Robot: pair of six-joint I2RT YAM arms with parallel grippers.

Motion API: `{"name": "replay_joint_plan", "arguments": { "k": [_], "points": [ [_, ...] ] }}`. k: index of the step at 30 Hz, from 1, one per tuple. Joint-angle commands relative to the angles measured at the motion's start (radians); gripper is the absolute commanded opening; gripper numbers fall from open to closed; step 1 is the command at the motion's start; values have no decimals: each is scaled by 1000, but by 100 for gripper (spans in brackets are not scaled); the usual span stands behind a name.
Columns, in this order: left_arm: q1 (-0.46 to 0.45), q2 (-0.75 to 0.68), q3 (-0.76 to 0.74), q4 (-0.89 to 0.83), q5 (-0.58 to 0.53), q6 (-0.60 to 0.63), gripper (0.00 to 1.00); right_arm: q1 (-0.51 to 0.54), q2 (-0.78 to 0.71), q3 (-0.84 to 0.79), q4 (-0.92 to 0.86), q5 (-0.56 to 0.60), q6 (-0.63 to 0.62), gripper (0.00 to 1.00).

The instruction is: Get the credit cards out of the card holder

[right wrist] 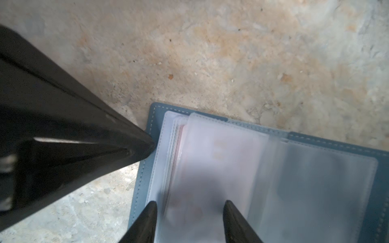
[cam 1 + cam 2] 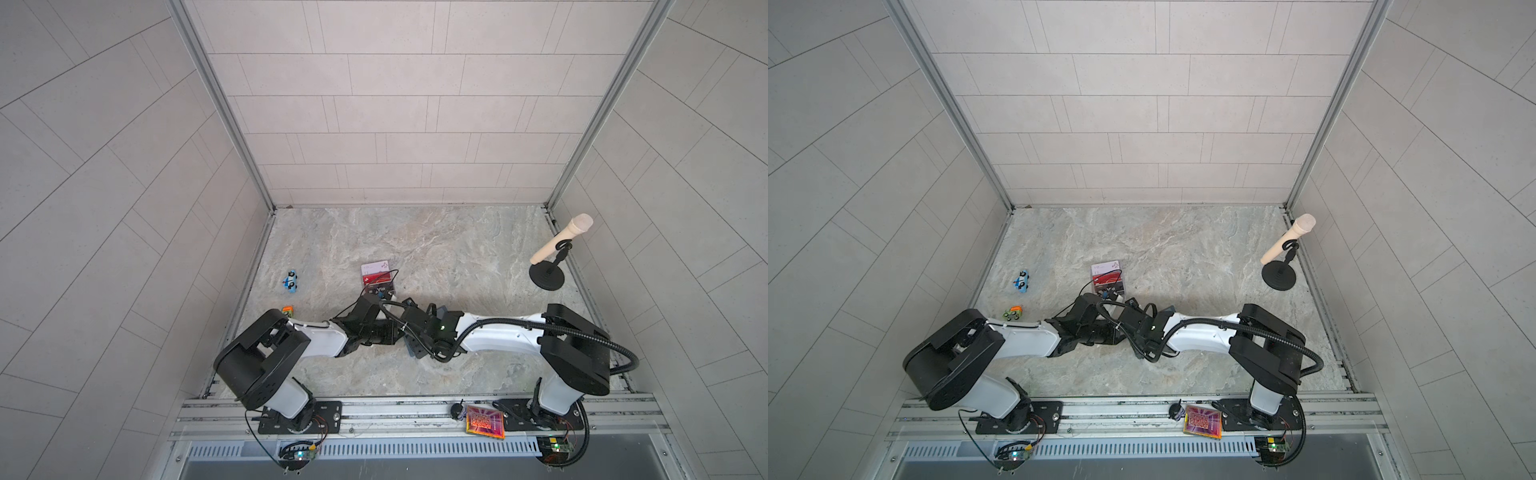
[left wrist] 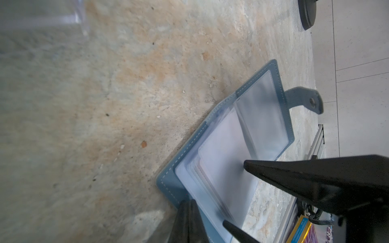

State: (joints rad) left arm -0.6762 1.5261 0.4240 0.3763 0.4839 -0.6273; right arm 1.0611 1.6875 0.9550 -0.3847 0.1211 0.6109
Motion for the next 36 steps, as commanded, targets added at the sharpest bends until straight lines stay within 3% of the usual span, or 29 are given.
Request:
{"name": "replay_joint_plan", "arguments": {
  "k": [1, 27, 33, 36],
  "points": [
    [4, 24, -10, -69, -22, 21, 1, 5, -14, -14, 5, 21, 13, 49],
    [4, 28, -13, -61, -21, 18, 1, -26, -59, -22, -39, 82, 10, 18],
    [4, 32, -14, -59, -19, 18, 1, -31, -51, -11, -70, 107, 4, 18],
    [4, 30, -16, -59, -20, 18, 1, -31, -69, -26, -29, 39, -26, 27]
  ]
}}
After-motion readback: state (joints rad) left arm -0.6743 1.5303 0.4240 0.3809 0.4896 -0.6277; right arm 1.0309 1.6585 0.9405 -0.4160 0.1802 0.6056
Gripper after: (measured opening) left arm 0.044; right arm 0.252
